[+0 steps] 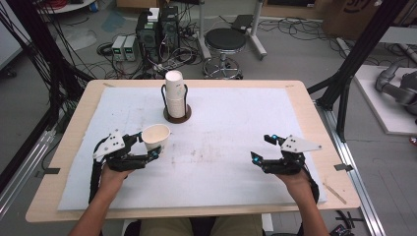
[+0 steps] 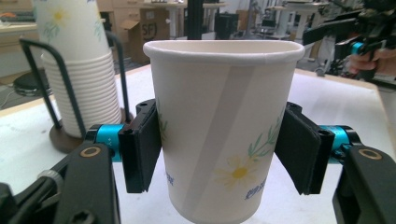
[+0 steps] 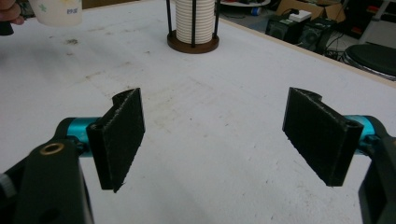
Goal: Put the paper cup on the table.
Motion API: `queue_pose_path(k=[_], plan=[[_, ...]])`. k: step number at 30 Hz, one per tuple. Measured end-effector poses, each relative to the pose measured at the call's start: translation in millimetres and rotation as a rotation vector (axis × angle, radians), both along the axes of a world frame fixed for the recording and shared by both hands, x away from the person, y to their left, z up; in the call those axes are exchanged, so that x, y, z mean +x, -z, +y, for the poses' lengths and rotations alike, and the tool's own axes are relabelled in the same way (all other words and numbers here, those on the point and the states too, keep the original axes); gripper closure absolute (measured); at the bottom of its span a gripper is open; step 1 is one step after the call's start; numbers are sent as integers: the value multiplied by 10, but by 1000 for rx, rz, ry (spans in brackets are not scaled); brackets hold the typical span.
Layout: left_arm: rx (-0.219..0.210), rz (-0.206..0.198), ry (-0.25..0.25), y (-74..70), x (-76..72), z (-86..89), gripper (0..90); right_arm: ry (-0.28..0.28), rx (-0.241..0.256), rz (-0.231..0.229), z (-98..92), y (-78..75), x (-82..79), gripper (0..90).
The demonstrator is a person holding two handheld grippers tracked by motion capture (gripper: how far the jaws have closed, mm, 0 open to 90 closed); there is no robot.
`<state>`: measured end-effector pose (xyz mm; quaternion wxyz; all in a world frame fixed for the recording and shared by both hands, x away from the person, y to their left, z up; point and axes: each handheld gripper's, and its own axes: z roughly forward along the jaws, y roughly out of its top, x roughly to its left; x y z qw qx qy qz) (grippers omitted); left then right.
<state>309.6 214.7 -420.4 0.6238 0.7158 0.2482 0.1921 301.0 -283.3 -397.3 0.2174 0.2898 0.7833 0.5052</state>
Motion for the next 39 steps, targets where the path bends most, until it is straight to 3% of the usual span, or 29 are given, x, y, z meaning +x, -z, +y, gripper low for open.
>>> queue_pose_path(k=[8,14,19,26,31,39], plan=[[43,38,-63,107,69,20,351,-10,-6,-9,-8,-8,-41,212],[120,96,-80,217,150,-51,355,-11,-8,0,-28,10,-65,213],[171,122,-87,255,160,-81,357,-11,-5,-5,-42,0,-77,213],[199,144,-99,296,155,-73,357,-21,-7,-6,-16,-4,-68,213],[186,157,-107,312,137,-50,357,-30,-8,-4,-7,-1,-56,213],[229,179,-115,305,41,26,354,-25,-5,-4,-32,-4,-56,212]])
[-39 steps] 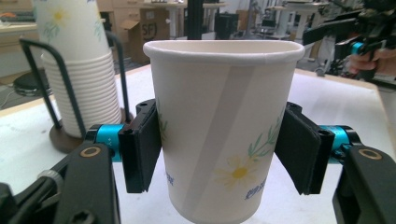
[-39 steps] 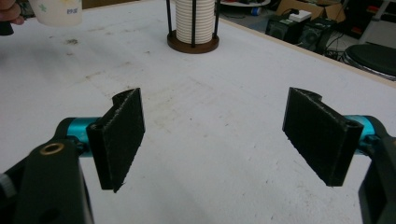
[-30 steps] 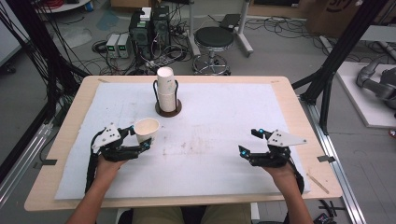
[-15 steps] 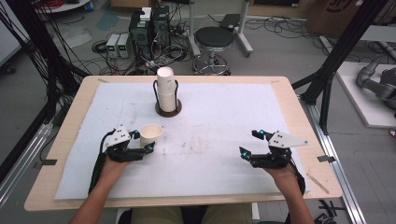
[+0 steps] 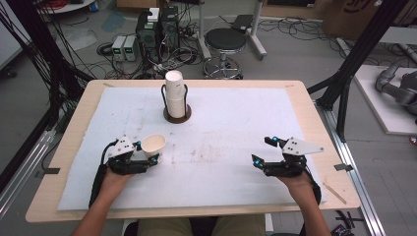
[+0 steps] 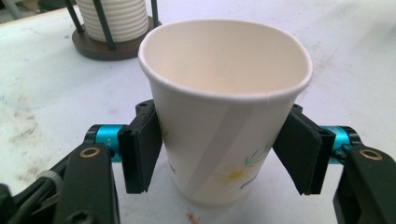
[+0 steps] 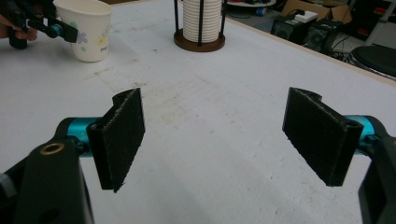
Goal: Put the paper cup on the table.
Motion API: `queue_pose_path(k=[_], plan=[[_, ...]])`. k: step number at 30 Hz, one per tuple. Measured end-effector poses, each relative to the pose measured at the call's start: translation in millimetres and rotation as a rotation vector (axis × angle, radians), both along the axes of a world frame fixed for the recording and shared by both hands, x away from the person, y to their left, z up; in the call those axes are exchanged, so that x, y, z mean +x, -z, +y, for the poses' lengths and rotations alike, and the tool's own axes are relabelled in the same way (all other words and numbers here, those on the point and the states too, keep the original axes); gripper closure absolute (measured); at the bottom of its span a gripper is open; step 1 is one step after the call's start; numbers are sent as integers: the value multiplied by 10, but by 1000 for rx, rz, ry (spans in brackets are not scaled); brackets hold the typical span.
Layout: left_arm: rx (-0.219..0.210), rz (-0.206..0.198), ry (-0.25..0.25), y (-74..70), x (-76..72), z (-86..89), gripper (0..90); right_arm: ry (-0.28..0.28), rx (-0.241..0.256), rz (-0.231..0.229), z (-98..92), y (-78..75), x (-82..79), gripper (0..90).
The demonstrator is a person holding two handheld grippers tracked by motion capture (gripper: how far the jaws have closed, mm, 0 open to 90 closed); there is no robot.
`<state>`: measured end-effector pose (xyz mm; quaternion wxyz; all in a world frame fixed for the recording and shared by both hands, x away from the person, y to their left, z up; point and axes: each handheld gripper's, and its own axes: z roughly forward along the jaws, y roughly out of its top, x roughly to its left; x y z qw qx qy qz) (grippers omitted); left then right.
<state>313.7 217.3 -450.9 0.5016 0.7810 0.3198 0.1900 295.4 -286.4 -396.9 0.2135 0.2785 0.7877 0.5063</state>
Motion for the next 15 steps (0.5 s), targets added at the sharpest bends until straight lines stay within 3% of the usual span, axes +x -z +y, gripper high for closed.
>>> queue_pose_path(k=[6,9,11,15], plan=[[10,40,-19,5,-31,7,315,-3,2,5,3,0,3,213],[-14,79,-41,-5,-31,-17,171,-3,3,10,6,5,5,213],[-14,86,-61,-28,-59,-26,154,-2,-1,15,2,8,4,213],[-39,64,-44,-97,-148,37,155,2,-7,30,-9,23,7,213]])
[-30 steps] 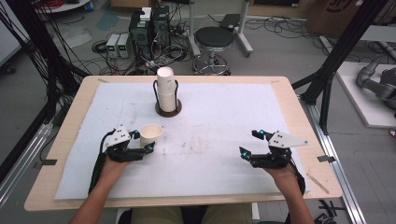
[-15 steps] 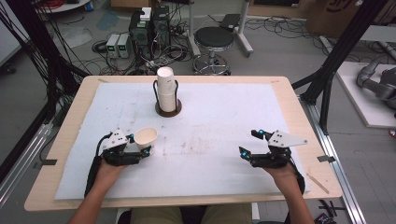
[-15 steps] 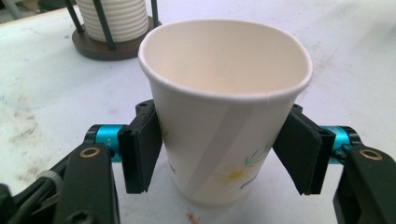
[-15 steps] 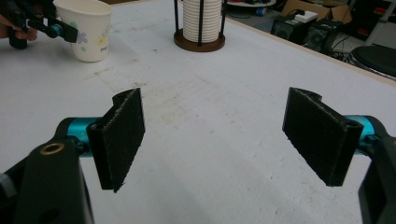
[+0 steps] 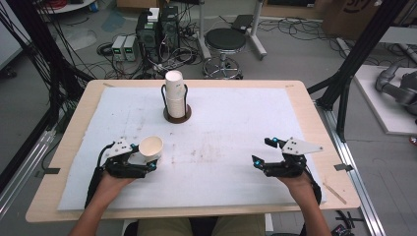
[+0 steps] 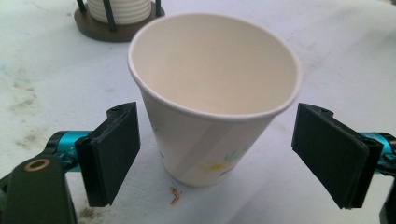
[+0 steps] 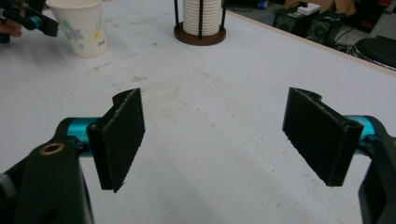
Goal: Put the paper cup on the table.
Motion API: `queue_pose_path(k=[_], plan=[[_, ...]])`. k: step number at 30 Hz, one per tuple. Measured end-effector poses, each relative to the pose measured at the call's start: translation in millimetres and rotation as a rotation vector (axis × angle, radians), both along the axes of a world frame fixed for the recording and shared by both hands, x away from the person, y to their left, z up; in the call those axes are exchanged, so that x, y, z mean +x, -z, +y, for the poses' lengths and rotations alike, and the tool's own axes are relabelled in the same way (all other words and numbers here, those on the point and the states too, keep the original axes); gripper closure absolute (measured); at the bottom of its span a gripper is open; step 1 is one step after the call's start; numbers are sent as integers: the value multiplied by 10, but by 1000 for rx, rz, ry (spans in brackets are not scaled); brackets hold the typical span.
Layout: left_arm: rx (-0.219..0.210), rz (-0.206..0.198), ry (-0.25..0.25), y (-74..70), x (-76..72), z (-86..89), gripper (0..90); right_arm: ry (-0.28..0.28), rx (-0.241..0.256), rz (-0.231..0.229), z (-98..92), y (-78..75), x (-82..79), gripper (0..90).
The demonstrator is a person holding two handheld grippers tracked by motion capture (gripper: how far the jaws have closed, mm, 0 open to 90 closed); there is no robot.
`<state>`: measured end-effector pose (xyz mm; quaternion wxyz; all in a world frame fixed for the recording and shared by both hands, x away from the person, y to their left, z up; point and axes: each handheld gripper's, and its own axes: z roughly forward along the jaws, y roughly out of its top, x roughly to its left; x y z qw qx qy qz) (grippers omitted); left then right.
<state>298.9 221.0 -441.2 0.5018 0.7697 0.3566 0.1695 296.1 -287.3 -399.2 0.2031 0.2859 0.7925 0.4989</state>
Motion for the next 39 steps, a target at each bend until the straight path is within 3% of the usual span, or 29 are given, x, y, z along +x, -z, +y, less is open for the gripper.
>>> queue_pose_path(k=[4,9,12,22,39], plan=[[-29,-27,6,-53,-106,139,155,12,0,-3,-18,-2,3,212],[-128,-105,-31,-144,-194,316,154,25,-2,3,-27,0,1,212],[-175,-147,-51,-184,-193,372,155,44,-12,8,-31,5,6,212],[-251,-208,-113,-233,-111,418,155,110,-35,41,-94,51,-16,205],[-211,-243,-109,-245,-192,479,160,132,-9,22,-159,8,-110,205]])
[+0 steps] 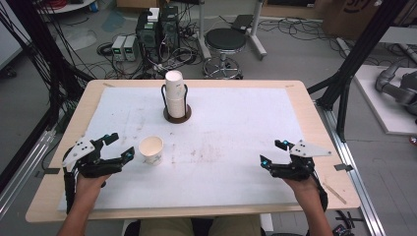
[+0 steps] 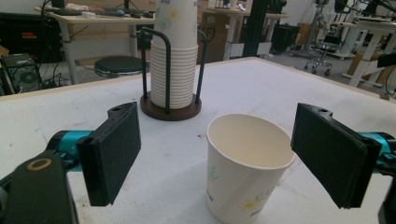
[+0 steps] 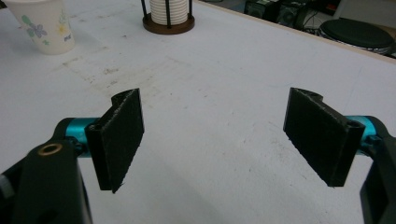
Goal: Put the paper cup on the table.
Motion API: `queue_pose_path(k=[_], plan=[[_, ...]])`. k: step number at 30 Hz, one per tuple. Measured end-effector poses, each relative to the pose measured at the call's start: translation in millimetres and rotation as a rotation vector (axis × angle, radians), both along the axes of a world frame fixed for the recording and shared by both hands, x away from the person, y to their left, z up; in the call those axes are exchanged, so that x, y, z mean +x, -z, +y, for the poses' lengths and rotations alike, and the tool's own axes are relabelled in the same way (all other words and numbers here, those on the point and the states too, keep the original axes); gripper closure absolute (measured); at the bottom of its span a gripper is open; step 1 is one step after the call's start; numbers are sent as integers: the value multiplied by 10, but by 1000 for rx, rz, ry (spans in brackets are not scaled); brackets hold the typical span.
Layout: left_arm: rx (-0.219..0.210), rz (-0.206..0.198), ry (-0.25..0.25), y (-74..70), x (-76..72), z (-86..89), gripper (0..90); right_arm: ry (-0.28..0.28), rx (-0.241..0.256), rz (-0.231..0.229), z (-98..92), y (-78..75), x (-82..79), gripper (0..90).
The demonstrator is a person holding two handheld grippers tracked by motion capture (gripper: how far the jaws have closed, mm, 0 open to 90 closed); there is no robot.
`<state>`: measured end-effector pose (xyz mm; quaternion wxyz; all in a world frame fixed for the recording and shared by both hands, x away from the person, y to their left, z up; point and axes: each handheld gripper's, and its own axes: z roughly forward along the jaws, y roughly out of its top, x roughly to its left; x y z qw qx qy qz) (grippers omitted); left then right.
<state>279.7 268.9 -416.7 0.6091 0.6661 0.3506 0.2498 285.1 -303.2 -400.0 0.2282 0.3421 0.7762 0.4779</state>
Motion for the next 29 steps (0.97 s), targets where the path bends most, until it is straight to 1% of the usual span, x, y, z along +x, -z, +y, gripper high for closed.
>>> queue_pose_path(k=[1,5,16,29], plan=[[8,-1,5,-1,-5,-5,161,-2,0,-3,4,-1,-1,206],[16,-2,12,-3,-24,-21,161,-3,-2,-5,20,-13,-11,206],[8,-7,7,4,-40,-5,164,-9,-2,-11,30,-15,-8,205],[13,-7,10,10,-43,-17,166,-13,3,-8,22,-8,14,206]])
